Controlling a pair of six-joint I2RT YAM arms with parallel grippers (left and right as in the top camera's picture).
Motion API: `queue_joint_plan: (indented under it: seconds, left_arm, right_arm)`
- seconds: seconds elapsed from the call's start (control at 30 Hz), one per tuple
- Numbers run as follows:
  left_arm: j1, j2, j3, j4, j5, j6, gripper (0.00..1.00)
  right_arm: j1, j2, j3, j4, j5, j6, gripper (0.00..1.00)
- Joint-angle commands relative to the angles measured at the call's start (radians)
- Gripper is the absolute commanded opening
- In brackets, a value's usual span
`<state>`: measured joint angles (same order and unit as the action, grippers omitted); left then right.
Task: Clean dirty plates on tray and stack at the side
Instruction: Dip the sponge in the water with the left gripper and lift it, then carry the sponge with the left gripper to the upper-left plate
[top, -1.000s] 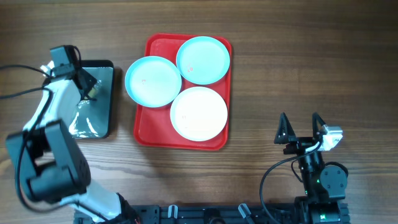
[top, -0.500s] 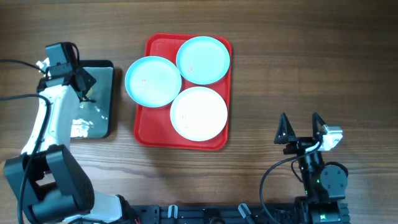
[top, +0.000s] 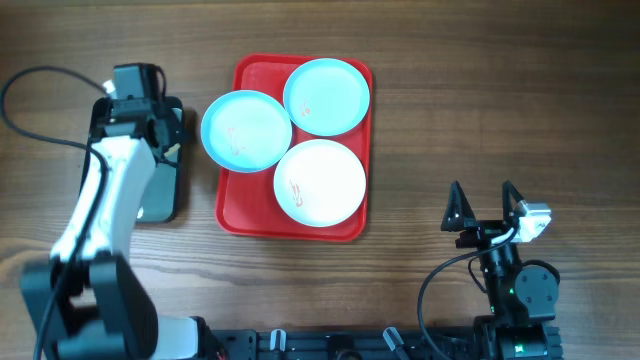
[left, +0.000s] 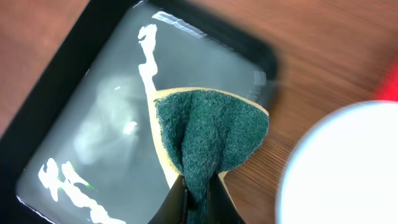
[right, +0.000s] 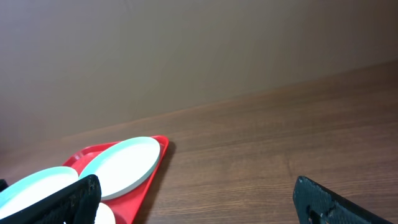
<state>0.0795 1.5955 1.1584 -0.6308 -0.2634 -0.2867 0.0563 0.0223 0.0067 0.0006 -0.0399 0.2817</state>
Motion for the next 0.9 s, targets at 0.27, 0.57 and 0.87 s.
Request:
queue_joint_plan:
  seconds: [0.27, 0.57, 0.87]
  left_arm:
    - [-0.288, -0.263, 0.006, -0.084, 0.061, 0.175, 0.04]
    - [-0.333, -0.055, 0.006, -0.101, 0.081, 0.175, 0.04]
    - [-0.333, 0.115, 0.006, 0.042, 0.069, 0.175, 0.04]
  right_arm:
    - [-0.003, -0.005, -0.002, 0.005, 0.025, -0.017, 1.0]
    - [-0.003, -0.005, -0.002, 0.004, 0.013, -0.007, 1.0]
    - [-0.003, -0.005, -0.002, 0.004, 0.014, 0.196, 1.0]
